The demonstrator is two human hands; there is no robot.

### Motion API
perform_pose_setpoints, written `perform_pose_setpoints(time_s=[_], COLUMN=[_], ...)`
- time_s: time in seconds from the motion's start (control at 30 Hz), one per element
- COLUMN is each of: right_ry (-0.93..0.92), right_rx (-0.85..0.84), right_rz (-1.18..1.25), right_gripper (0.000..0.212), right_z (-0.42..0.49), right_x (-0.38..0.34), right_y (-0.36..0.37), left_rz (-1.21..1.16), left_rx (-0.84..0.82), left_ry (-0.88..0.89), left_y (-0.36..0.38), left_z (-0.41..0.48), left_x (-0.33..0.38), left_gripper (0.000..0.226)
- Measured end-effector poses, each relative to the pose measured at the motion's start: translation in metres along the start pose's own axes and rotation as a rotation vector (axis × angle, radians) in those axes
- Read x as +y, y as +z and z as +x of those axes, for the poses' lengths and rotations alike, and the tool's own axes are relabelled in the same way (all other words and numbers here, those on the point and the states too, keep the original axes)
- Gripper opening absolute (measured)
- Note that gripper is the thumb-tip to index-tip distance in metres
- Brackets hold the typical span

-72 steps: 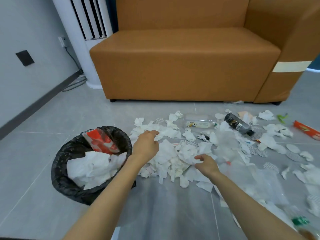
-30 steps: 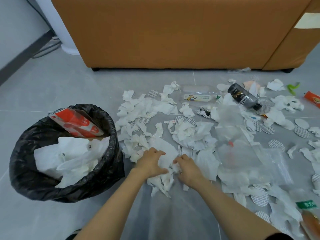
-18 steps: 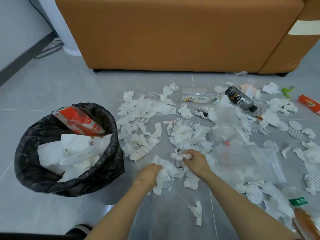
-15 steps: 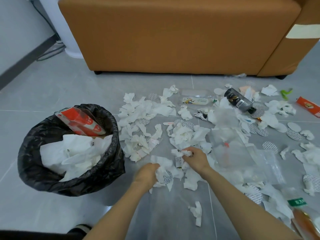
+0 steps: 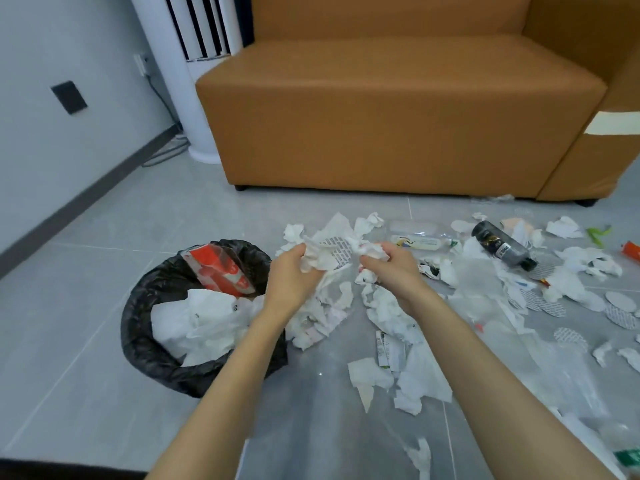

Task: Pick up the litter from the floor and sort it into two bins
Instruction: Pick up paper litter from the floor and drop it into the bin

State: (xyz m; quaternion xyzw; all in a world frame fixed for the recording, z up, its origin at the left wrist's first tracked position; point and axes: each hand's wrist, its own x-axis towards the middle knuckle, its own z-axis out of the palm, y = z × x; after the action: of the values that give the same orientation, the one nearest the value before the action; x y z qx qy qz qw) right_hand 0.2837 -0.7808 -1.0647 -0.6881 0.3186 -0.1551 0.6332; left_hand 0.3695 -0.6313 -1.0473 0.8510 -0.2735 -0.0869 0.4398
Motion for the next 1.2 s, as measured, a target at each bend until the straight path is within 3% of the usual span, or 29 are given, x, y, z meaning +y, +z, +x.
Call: perform_pose_setpoints(time_s=[0.13,0.4,0.5,0.6,0.73,0.9,1.03,1.2], right_ry=[-0.143,-0.252,-0.262,-0.3,-0.362,-0.3,-0.137,0.108], right_rx=[-0.079,-0.288,-0.451,-0.541,-0.406,-0.209,-0.104,-0.175], right_rz=[-0.025,-0.35,-0.528,-0.573,-0.551,-0.398,-0.322,-0.498], right_gripper=[0.001,0.036,0.052,0.06,0.051,0.036,0.031,0.034], right_z=[-0.008,-0.026,-0.035,-0.038,-0.033,-0.02,-0.008,-0.007], right_x=[-0.042,-0.059,-0.048,-0.037,-0.039,-0.037,-0.016,0.039], right_y=[0.038,0.142,0.173,0.182,0.167,0.126,0.085,0.033], left_rz=[0.013,0.249,0.346,0.365,0.367,0.32,0.263,0.237], left_rx=[0.113,0.216,0.191,0.087,0.074,0.14,0.119,-0.019], left_ry=[-0.016,-0.132,-0.215,-0.269,-0.258,-0.131,-0.041,0.039], left_y=[-0.05,-0.124,-0.137,-0.138,-0.137,-0.118,-0.087,-0.032], left_z=[-0.002,-0.025,-0.038,-0.041,-0.032,-0.019,-0.014,-0.014], left_x=[0.007,-0.043,-0.061,-0.069,-0.073,-0.062,-0.044,-0.03], left_gripper=[0.032,0.005,0.016,0.043,0.064,0.053,0.052,0.049])
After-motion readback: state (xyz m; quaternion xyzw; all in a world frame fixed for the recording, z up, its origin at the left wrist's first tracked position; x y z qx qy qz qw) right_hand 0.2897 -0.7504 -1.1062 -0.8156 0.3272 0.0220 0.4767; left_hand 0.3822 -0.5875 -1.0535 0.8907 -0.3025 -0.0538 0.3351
